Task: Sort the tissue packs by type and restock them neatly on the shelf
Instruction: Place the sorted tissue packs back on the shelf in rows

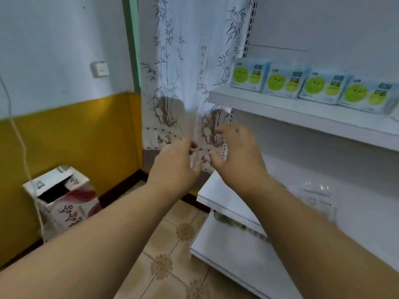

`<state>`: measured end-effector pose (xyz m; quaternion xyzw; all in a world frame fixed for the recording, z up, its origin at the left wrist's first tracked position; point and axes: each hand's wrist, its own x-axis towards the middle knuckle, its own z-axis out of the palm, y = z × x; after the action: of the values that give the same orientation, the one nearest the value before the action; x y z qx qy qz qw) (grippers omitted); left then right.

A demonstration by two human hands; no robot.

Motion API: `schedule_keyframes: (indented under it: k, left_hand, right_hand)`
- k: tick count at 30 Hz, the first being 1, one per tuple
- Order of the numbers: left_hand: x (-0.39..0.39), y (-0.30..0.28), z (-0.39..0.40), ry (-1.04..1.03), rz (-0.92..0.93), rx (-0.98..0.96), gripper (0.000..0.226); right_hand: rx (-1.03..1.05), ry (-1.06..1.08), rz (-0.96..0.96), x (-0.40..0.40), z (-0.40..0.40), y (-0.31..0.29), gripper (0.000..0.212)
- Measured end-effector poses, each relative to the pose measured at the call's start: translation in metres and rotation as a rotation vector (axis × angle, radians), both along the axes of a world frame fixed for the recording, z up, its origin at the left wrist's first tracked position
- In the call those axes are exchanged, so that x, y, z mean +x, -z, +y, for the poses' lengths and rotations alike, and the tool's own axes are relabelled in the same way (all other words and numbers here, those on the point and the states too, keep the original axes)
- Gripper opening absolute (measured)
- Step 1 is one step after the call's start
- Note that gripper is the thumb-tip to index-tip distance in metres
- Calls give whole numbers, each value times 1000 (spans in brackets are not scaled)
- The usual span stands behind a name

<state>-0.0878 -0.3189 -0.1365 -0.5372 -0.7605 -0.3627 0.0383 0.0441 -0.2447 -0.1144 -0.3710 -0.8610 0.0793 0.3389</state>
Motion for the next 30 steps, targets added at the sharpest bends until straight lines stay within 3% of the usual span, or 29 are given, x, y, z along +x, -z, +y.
schedule_keyframes:
  k: [6,9,17,25,30]
  left_hand:
    - [-83,150,-81,-18,-87,-264,35]
    - [-113,259,-122,-25,-185,-420,36]
    - [-130,567,-193,-157,-413,-684,34]
    - [-89,874,-241,-520,-1027,-779,35]
    - [-52,993,-238,-666,-1264,-749,64]
  right_hand:
    - [-322,-32,-196,-91,-71,149,59]
    - [-532,-45,-308,-123,-104,261,63]
    - [-794,-92,-521,-127,-164,582,59]
    - [-1033,-68,-744,-111,-173,889,64]
    - [-1162,20,-600,-118,-152,1018,93]
